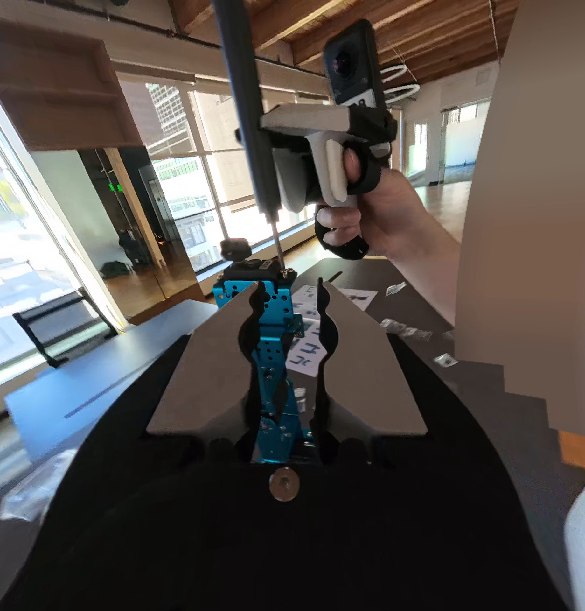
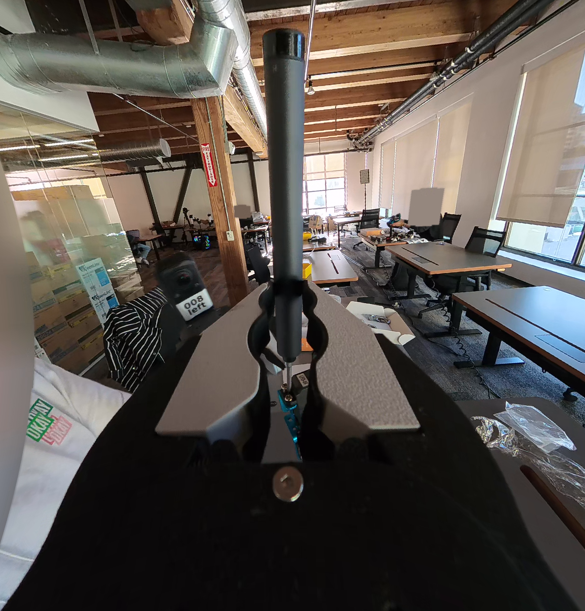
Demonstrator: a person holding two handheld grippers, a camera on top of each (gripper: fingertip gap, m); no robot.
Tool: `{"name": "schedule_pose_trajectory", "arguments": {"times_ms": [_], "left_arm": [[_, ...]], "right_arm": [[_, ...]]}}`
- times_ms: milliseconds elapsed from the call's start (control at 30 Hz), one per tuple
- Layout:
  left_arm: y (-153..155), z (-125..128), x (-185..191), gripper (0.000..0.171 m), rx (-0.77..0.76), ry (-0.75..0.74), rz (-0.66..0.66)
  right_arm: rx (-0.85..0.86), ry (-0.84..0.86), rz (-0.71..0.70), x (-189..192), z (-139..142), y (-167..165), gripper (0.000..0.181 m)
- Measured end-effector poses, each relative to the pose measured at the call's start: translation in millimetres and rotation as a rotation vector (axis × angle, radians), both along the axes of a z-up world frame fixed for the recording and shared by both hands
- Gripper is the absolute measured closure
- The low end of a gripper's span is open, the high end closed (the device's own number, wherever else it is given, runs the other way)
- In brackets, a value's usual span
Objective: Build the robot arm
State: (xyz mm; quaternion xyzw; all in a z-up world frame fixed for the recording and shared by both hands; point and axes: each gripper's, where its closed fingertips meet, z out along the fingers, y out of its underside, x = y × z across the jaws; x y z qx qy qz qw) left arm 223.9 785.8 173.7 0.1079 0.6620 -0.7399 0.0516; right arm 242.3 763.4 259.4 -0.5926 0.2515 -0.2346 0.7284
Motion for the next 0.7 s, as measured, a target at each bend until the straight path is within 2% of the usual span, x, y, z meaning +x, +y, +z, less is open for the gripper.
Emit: {"name": "schedule_pose_trajectory", "arguments": {"times_ms": [100,167,233,433,700], "left_arm": [[-6.9,-2.2,-1.5,0.125,0.008,-0.282,0.101],[-11.8,-6.6,-4.5,0.125,0.031,-0.475,0.156],[-16.1,-8.3,-9.5,0.126,0.041,-0.588,0.176],[-24.7,-14.5,-10.5,0.128,0.107,-0.668,0.162],[-19.5,-17.0,-9.5,0.135,0.121,-0.674,0.151]], "right_arm": [[-0.003,-0.001,0.001,-0.8,-0.1,0.5,0.166],[-0.003,-0.001,0.0,-0.8,-0.1,0.3,0.166],[0.0,-0.003,0.002,-1.2,0.4,0.4,0.166],[-0.004,-0.002,0.003,-1.6,0.1,1.7,0.166],[0.021,-0.043,-0.009,-9.1,11.5,-4.3,0.167]]}}
